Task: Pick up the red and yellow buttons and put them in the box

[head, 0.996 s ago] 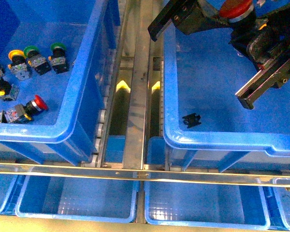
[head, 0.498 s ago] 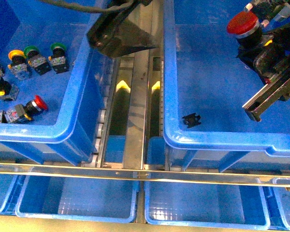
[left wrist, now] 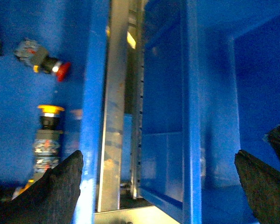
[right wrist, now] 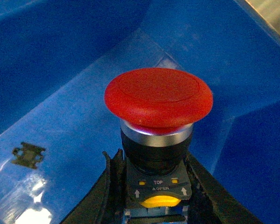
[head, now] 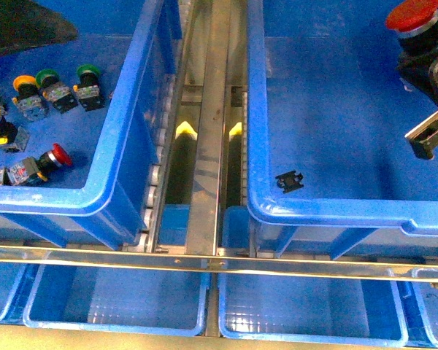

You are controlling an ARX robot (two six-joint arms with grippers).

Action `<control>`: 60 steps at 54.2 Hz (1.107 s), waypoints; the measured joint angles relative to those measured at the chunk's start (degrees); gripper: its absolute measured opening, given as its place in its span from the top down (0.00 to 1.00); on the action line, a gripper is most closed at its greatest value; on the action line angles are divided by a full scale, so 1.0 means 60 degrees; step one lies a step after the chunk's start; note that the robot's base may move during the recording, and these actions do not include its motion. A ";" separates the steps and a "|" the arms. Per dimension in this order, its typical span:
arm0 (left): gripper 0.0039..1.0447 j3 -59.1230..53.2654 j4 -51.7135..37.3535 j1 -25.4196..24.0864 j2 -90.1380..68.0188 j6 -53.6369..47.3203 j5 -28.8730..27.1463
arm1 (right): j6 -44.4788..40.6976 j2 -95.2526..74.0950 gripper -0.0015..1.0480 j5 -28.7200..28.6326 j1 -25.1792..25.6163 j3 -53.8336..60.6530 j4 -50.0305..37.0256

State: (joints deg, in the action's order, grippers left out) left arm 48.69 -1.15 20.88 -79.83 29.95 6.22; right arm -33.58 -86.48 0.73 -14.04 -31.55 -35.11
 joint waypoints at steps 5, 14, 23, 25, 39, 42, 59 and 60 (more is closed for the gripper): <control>0.16 -0.1402 -0.2430 -0.0058 0.0656 -0.1140 -0.2036 | 0.0302 0.0189 0.75 -0.0127 0.0178 -0.0113 0.0058; 0.43 -0.4116 -0.7027 -0.0765 0.1934 -0.3985 -0.3676 | 0.0703 0.0568 0.75 -0.0095 0.0288 -0.0160 0.0361; 0.69 -0.5227 -0.7315 -0.1330 0.2896 -0.4659 -0.3104 | 0.0969 0.0769 0.75 -0.0091 0.0248 -0.0142 0.0561; 0.76 -0.5508 -0.7308 -0.1483 0.3107 -0.4725 -0.3002 | 0.0994 0.0787 0.75 -0.0106 0.0175 -0.0109 0.0586; 0.98 -0.6794 -0.6787 -0.2288 0.4936 -0.4856 -0.2204 | 0.1257 0.0958 0.75 0.0237 0.0222 -0.0098 0.0885; 0.98 -0.6969 -0.6590 -0.2408 0.5282 -0.4856 -0.2069 | 0.1293 0.0994 0.75 0.0313 0.0248 -0.0098 0.0922; 0.98 -0.7501 -0.5639 -0.3421 0.6790 -0.4885 -0.1115 | 0.1424 0.1056 0.75 0.0594 0.0288 -0.0095 0.1060; 0.98 -0.7522 -0.5559 -0.3435 0.6885 -0.4889 -0.1111 | 0.1428 0.1056 0.75 0.0612 0.0288 -0.0098 0.1060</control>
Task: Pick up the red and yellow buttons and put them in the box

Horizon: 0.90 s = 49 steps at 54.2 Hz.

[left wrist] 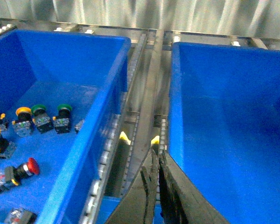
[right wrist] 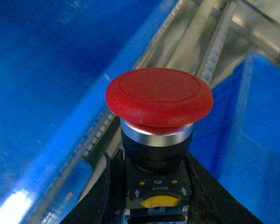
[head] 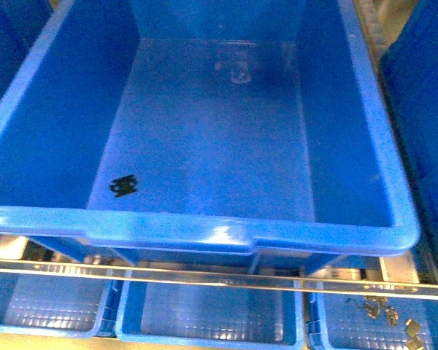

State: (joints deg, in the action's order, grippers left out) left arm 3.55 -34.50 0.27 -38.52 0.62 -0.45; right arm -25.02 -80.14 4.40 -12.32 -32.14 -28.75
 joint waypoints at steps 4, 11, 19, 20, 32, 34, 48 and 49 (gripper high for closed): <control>0.98 -0.0193 0.0080 -0.0004 0.0288 0.0000 0.0076 | 0.0004 -0.0007 0.75 0.0091 -0.0007 -0.0025 0.0011; 0.98 -0.0397 0.0160 -0.0011 0.0718 -0.0004 0.0076 | 0.0025 -0.0106 0.75 0.0200 -0.0069 -0.0153 0.0025; 0.98 -0.0401 0.0834 -0.0015 0.1410 -0.0004 0.0069 | 0.0080 -0.0204 0.75 0.0302 -0.0248 -0.0222 -0.0084; 0.98 -0.0401 0.0962 -0.0015 0.1545 -0.0004 0.0087 | 0.0080 -0.0208 0.75 0.0302 -0.0259 -0.0222 -0.0084; 0.98 -0.0401 0.1872 -0.0015 0.2528 -0.0007 0.0106 | 0.0175 -0.0270 0.75 0.0583 -0.0321 -0.0240 -0.0062; 0.98 -0.0401 0.2011 -0.0015 0.2652 -0.0007 0.0102 | 0.0182 -0.0270 0.75 0.0546 -0.0379 -0.0251 -0.0062; 0.98 -0.0401 0.3246 -0.0015 0.3931 -0.0007 0.0076 | 0.0259 -0.0503 0.75 0.0769 -0.0696 -0.0310 -0.0011; 0.98 -0.0401 0.3308 -0.0015 0.3996 -0.0007 0.0080 | 0.0259 -0.0517 0.75 0.0776 -0.0699 -0.0313 -0.0011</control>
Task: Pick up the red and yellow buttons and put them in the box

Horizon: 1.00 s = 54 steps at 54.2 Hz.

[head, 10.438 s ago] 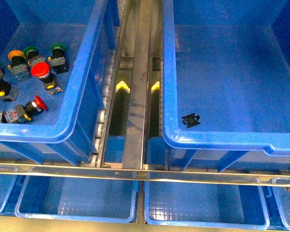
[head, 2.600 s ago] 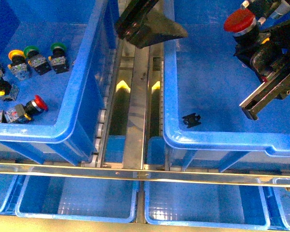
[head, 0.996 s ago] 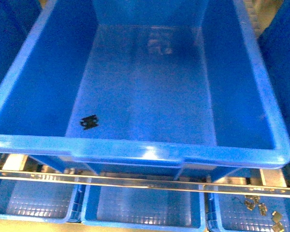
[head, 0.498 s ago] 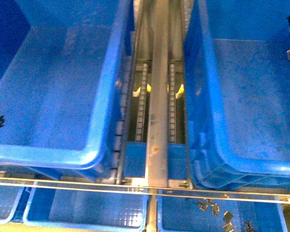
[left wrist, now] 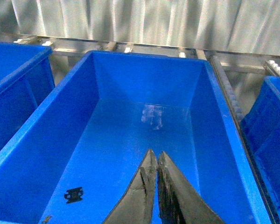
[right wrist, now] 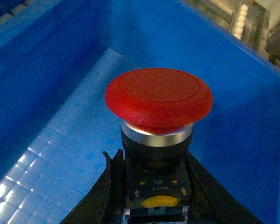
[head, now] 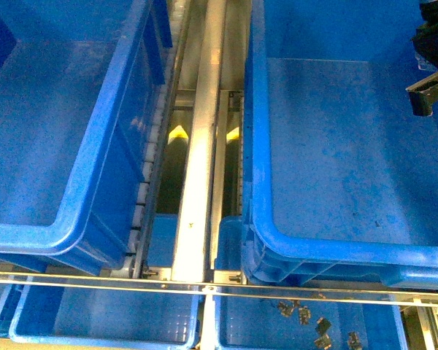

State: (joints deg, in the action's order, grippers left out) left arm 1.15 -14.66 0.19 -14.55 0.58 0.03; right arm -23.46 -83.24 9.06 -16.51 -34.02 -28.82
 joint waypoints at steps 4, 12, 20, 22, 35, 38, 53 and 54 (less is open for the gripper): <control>0.98 0.0000 0.0168 0.0000 0.0160 0.0000 0.0000 | 0.0029 -0.0080 0.75 0.0047 -0.0029 -0.0018 0.0004; 0.98 0.0000 0.0495 0.0000 0.0495 0.0000 -0.0004 | 0.0062 -0.0270 0.75 0.0182 -0.0040 -0.0095 0.0004; 0.98 0.0000 0.1162 0.0000 0.1115 -0.0004 0.0000 | 0.0131 -0.0517 0.75 0.0317 -0.0044 -0.0310 0.0004; 0.98 0.0000 0.1683 0.0000 0.1446 0.0000 -0.0004 | 0.0142 -0.0561 0.75 0.0335 -0.0044 -0.0350 0.0004; 0.79 0.0000 0.2444 -0.0007 0.2277 -0.0004 -0.0004 | 0.0219 -0.1013 0.75 0.0430 -0.0004 -0.0608 0.0000; 0.72 0.0000 0.2444 -0.0007 0.2280 0.0000 -0.0004 | 0.0244 -0.1231 0.75 0.0430 0.0040 -0.0769 0.0000; 0.26 0.0000 0.2444 -0.0007 0.2280 0.0000 -0.0004 | 0.0798 -0.3599 0.75 0.0430 0.0539 -0.3078 0.0710; 0.22 0.0000 0.2444 -0.0007 0.2280 0.0000 -0.0004 | 0.0834 -0.3727 0.75 0.0441 0.0561 -0.3220 0.0776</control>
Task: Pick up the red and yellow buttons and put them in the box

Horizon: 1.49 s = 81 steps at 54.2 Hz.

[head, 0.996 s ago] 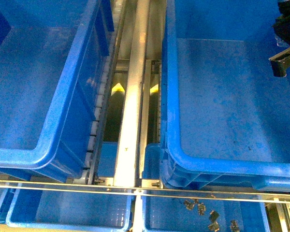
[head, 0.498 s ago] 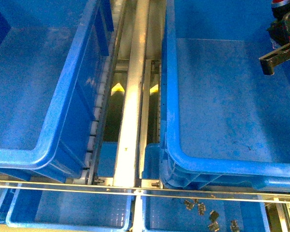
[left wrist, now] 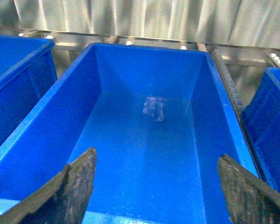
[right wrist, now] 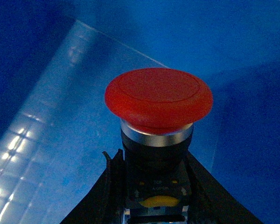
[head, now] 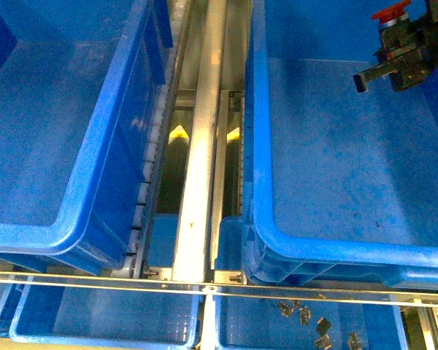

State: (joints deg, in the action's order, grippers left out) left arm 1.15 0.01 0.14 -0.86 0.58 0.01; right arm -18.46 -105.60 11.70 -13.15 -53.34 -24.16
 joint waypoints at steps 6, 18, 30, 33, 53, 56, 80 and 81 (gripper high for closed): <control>0.07 0.0000 0.0004 0.0000 0.0004 -0.0004 0.0000 | 0.0382 -0.1100 0.75 0.0058 0.0160 -0.1275 0.0732; 0.07 0.0000 0.0004 0.0000 0.0004 -0.0022 0.0000 | 0.0827 -0.2951 0.75 0.0295 0.0204 -0.3672 0.2266; 0.07 0.0000 0.0000 0.0000 0.0004 -0.0022 0.0000 | 0.1585 -0.3541 0.67 0.0590 0.0208 -0.4962 0.3308; 0.07 0.0000 0.0000 0.0000 0.0004 -0.0022 0.0004 | 0.1632 -0.3595 0.59 0.0532 0.0211 -0.5147 0.3508; 0.07 0.0000 0.0004 0.0000 0.0004 -0.0022 0.0000 | 0.2014 -0.2532 0.05 -0.0142 0.0474 -0.3628 0.2018; 0.07 0.0000 0.0000 0.0000 0.0004 -0.0022 0.0000 | 0.2222 -0.1370 0.06 -0.0244 0.0510 -0.2401 0.1472; 0.07 0.0000 0.0000 0.0000 0.0004 -0.0022 0.0004 | 0.7606 0.6553 0.06 0.2051 0.0342 0.3446 0.2459; 0.07 0.0000 0.0000 0.0000 0.0004 -0.0022 0.0004 | 0.7457 0.6557 0.09 0.1672 0.0426 0.3614 0.1894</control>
State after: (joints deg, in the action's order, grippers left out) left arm 1.15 0.01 0.14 -0.84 0.45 0.03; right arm 26.28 -66.26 21.74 -10.59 -31.66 -12.80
